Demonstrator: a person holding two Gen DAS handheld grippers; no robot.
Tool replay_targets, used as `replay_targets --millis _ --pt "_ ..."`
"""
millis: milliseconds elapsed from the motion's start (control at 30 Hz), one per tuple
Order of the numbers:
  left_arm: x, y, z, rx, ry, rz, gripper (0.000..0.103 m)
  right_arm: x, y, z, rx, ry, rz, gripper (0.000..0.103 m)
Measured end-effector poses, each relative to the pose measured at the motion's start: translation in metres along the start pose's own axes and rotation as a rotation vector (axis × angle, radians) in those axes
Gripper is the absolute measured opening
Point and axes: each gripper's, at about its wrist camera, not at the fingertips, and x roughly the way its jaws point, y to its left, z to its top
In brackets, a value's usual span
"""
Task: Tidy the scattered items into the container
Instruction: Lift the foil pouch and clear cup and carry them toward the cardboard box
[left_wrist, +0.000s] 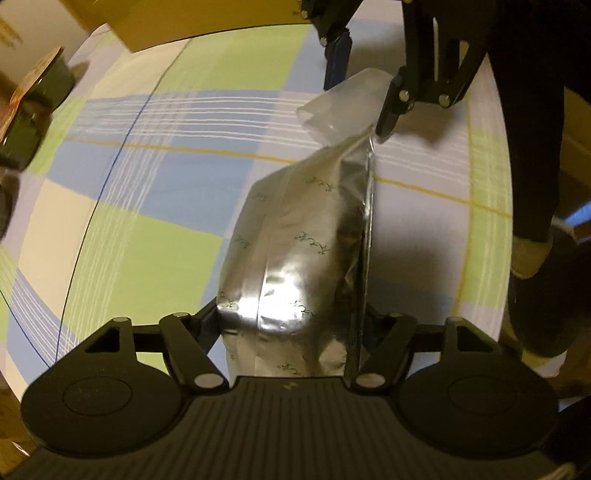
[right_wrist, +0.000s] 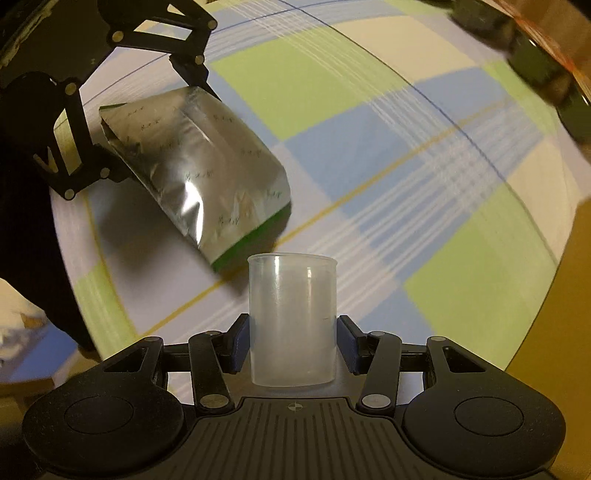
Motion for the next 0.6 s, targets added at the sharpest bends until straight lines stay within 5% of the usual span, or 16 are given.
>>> replay_targets --millis 433,600 --pt "0.009 0.014 0.025 -0.026 0.040 -0.085 0.077 0.005 -0.005 -0.005 0.064 -0.050 -0.021 0.052" --pt "0.014 0.016 0.033 -0.018 0.082 -0.102 0.066 0.005 -0.005 -0.007 0.075 -0.052 -0.023 0.052"
